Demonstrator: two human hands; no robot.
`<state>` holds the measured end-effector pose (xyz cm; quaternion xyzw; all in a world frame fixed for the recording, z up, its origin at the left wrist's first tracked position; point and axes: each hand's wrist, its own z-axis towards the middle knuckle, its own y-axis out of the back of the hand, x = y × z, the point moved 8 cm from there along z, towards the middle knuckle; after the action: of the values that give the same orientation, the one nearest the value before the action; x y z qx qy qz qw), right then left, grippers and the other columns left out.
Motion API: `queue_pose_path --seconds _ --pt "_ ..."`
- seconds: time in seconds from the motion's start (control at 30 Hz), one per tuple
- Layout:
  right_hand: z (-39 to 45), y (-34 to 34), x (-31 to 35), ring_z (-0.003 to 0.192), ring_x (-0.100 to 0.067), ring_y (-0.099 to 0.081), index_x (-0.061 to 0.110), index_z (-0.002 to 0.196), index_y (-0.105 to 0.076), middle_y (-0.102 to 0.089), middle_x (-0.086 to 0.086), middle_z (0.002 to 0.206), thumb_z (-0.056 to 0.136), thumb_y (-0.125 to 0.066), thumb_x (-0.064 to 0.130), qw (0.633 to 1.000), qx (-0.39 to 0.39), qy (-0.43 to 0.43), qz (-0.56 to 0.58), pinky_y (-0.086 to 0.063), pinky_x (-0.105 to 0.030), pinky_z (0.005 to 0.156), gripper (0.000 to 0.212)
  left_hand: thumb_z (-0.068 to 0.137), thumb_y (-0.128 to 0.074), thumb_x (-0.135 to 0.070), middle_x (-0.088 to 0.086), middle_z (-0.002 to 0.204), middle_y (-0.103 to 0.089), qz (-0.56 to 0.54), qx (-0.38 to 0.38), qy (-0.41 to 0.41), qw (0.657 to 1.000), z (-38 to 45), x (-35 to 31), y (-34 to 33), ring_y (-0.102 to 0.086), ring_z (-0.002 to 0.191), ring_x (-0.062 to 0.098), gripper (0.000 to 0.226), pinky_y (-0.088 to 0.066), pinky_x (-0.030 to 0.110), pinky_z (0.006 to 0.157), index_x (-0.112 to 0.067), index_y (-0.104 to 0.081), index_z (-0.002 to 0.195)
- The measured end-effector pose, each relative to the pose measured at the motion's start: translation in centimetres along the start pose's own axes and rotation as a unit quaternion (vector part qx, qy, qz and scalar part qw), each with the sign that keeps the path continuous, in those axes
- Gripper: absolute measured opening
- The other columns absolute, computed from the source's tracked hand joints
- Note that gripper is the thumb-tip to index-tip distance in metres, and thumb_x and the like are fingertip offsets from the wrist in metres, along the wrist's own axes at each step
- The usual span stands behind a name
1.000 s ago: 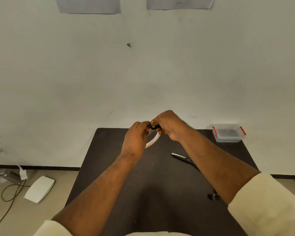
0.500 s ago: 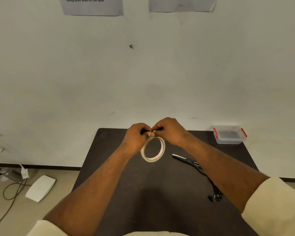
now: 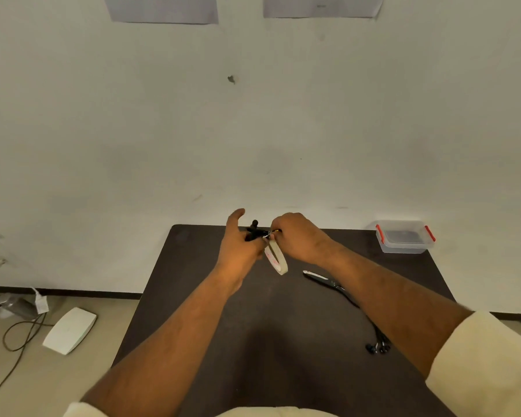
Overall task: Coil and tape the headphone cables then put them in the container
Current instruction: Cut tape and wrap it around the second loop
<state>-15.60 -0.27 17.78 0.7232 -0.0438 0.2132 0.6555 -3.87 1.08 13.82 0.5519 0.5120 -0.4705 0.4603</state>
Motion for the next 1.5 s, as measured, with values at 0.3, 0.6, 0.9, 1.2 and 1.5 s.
queue_pose_path --seconds 0.3,0.6,0.9,1.2,1.5 --pt "-0.1 0.2 -0.7 0.083 -0.022 -0.061 0.004 0.091 -0.067 -0.067 -0.007 0.091 0.094 -0.048 0.013 0.996 -0.016 -0.019 0.090 -0.047 -0.031 0.071 0.022 0.080 -0.075 -0.002 0.015 0.091 -0.073 -0.100 -0.011 0.044 0.994 -0.8 3.1 -1.4 -0.071 0.092 0.022 0.097 -0.056 0.032 0.082 -0.027 -0.014 0.151" --pt "0.0 -0.3 -1.1 0.076 -0.010 -0.056 0.007 0.087 -0.069 -0.063 0.005 0.080 0.093 -0.058 0.015 0.975 0.000 -0.050 0.218 -0.040 -0.023 0.064 0.015 0.085 -0.070 -0.002 0.019 0.091 -0.068 -0.152 -0.041 0.064 0.985 -0.8 3.7 -0.6 -0.064 0.062 0.020 0.039 -0.052 0.032 0.058 -0.012 -0.043 0.110" --pt "-1.3 -3.3 -1.5 0.055 -0.008 -0.044 0.004 0.085 -0.070 -0.058 -0.005 0.067 0.090 -0.061 0.006 0.804 0.145 -0.163 0.553 -0.038 -0.017 0.045 0.010 0.083 -0.067 0.001 0.010 0.088 -0.071 -0.266 0.044 0.111 0.957 -0.9 4.4 -0.2 -0.065 0.061 0.015 0.025 -0.054 0.027 0.055 -0.004 -0.059 0.106" --pt "-2.0 -3.8 -1.7 0.050 -0.006 -0.049 -0.002 0.094 -0.070 -0.060 -0.005 0.063 0.087 -0.066 0.008 0.766 0.230 -0.227 0.555 -0.042 -0.014 0.043 0.013 0.072 -0.073 0.005 0.009 0.102 -0.071 -0.192 0.073 -0.002 0.979 -0.6 2.1 0.9 -0.067 0.081 0.021 0.045 -0.051 0.025 0.053 -0.004 -0.057 0.113" --pt "-2.3 -3.2 -1.8 0.049 -0.005 -0.049 0.001 0.087 -0.070 -0.062 -0.004 0.062 0.088 -0.066 0.011 0.781 0.272 -0.210 0.522 -0.042 -0.014 0.044 0.011 0.075 -0.072 0.010 0.002 0.090 -0.072 -0.067 0.147 -0.101 0.982 -0.6 -0.8 0.7 -0.067 0.086 0.017 0.031 -0.057 0.033 0.068 -0.008 -0.067 0.100"
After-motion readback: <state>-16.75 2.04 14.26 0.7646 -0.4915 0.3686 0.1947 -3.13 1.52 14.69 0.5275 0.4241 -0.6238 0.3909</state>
